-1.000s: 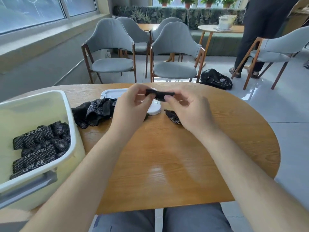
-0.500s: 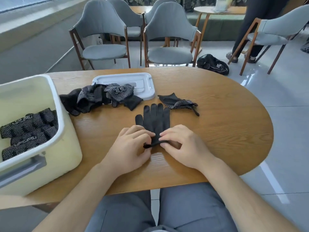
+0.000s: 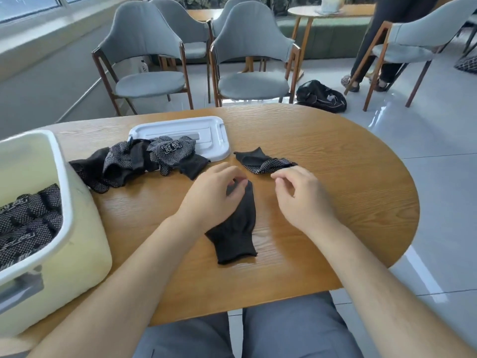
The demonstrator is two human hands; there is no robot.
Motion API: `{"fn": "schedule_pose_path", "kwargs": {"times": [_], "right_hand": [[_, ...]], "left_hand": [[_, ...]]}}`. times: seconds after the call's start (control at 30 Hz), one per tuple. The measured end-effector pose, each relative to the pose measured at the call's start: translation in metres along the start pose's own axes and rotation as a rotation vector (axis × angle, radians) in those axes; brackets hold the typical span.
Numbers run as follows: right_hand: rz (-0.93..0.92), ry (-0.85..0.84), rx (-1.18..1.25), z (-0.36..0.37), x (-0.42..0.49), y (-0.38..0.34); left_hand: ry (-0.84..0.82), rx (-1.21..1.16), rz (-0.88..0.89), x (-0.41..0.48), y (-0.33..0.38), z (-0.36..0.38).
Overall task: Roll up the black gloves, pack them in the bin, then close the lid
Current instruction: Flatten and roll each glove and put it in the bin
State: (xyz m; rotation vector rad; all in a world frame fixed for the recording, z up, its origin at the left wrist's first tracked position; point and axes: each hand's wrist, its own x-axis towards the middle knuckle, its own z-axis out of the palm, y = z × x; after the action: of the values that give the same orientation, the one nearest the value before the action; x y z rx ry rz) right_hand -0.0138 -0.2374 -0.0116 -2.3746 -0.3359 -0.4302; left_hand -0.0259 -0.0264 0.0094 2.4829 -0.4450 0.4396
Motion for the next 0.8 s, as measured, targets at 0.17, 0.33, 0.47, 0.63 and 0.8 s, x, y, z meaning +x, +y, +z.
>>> {"fn": "schedule_pose_path", "kwargs": {"times": [0.17,0.33,0.47,0.63,0.8], "right_hand": [[0.247,-0.11,-0.132,0.001,0.04,0.02],[0.248,-0.165,-0.166,0.009,0.053,0.037],[0.198,-0.052,0.011,0.009,0.052,0.044],[0.237,-0.031,0.252,-0.002,0.048,0.037],[0.266,-0.048,0.326,-0.016,0.042,0.033]], "left_hand": [[-0.01,-0.009,-0.004,0.06,0.009,0.025],[-0.228,0.227,-0.202,0.093,0.006,0.05],[-0.31,0.194,-0.335,0.103,-0.009,0.054],[-0.207,-0.16,-0.448,0.104,-0.007,0.045],[-0.056,-0.468,-0.485,0.099,0.002,0.027]]}}
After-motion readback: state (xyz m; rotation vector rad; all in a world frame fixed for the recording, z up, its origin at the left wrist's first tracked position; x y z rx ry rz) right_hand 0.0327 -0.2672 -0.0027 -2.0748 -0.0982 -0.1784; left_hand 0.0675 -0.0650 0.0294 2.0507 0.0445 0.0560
